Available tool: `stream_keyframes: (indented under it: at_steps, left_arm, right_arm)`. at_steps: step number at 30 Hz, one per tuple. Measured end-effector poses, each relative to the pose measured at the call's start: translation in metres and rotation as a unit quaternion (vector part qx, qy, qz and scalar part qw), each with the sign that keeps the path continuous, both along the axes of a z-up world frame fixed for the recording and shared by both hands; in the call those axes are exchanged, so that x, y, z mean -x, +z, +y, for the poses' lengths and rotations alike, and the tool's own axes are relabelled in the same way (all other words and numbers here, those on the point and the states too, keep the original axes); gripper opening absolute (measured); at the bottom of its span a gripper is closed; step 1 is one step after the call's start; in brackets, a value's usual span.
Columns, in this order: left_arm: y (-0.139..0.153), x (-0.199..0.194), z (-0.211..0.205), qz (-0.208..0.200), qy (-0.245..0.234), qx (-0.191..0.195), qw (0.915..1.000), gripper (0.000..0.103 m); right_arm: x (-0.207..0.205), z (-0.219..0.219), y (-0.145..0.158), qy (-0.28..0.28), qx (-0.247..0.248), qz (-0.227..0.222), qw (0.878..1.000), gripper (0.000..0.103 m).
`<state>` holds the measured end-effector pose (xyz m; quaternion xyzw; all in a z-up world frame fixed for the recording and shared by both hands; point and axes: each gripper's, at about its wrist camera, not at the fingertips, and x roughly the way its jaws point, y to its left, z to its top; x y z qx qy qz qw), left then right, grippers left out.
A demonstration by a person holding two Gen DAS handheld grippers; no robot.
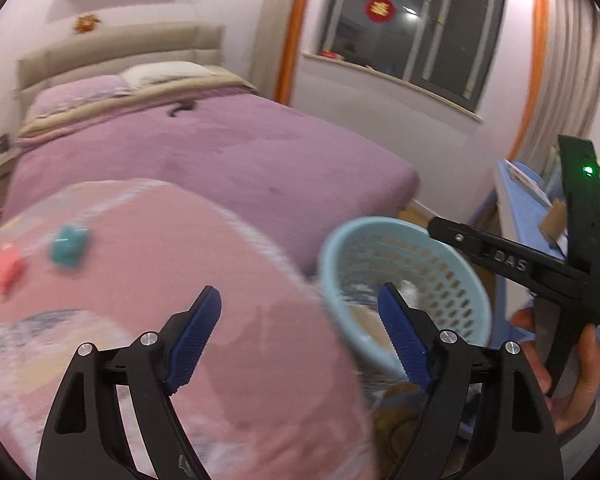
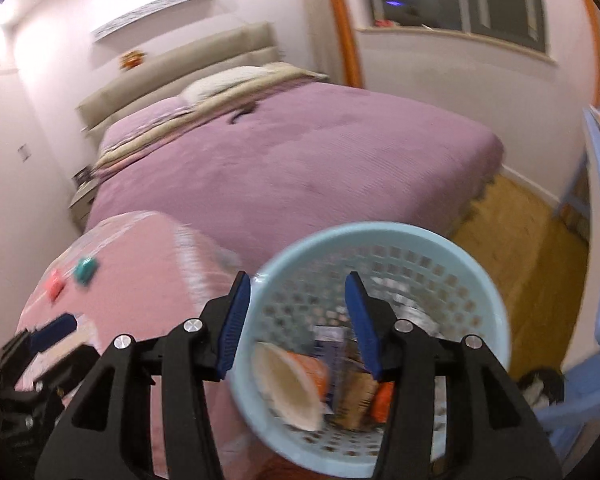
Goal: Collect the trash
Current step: 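Grasp the pink packet with left tool while right tool grasps teal packet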
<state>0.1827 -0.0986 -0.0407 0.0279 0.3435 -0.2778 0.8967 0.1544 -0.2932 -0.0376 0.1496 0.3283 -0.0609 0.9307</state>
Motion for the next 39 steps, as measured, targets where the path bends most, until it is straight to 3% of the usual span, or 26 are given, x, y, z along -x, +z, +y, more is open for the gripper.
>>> stream_keyframes:
  at_steps: [10,16,19,22,23,25,31,35,37,39]
  left_arm:
    - [0.023,-0.025,0.147,-0.020,0.135,0.019,0.9904,0.079]
    - [0.009,-0.075,0.215,-0.010,0.209,-0.032,0.9774,0.079]
    - [-0.005,-0.112,0.239,0.018,0.214,-0.045,0.9757,0.079]
    - [-0.015,-0.135,0.254,0.049,0.184,-0.022,0.9814,0.079]
    - [-0.019,-0.143,0.257,0.051,0.176,-0.019,0.9828,0.079]
    - [-0.024,-0.155,0.258,0.047,0.184,-0.036,0.9811,0.079]
    - [-0.036,-0.175,0.254,0.046,0.184,-0.052,0.9804,0.078]
    - [-0.040,-0.171,0.245,0.046,0.162,-0.055,0.9842,0.062]
    - [-0.041,-0.169,0.238,0.044,0.160,-0.071,0.9836,0.041]
    - [-0.041,-0.166,0.235,0.043,0.170,-0.090,0.9804,0.038]
  right_arm:
    - [-0.039,0.114,0.016,0.114,0.035,-0.015,0.993,0.048]
    - [-0.073,0.167,-0.006,0.161,0.023,-0.010,0.987,0.049]
    - [-0.086,0.186,-0.022,0.177,0.027,-0.026,0.984,0.049]
    - [-0.095,0.200,-0.042,0.206,0.031,-0.043,0.977,0.049]
    - [-0.101,0.204,-0.044,0.213,0.040,-0.027,0.976,0.049]
    - [-0.097,0.206,-0.040,0.223,0.044,-0.046,0.973,0.049]
    - [-0.098,0.209,-0.046,0.232,0.041,-0.029,0.971,0.049]
    - [-0.100,0.208,-0.047,0.234,0.038,-0.024,0.971,0.052]
    - [-0.100,0.209,-0.047,0.235,0.039,-0.025,0.971,0.052]
    - [-0.100,0.211,-0.047,0.233,0.042,-0.026,0.971,0.053]
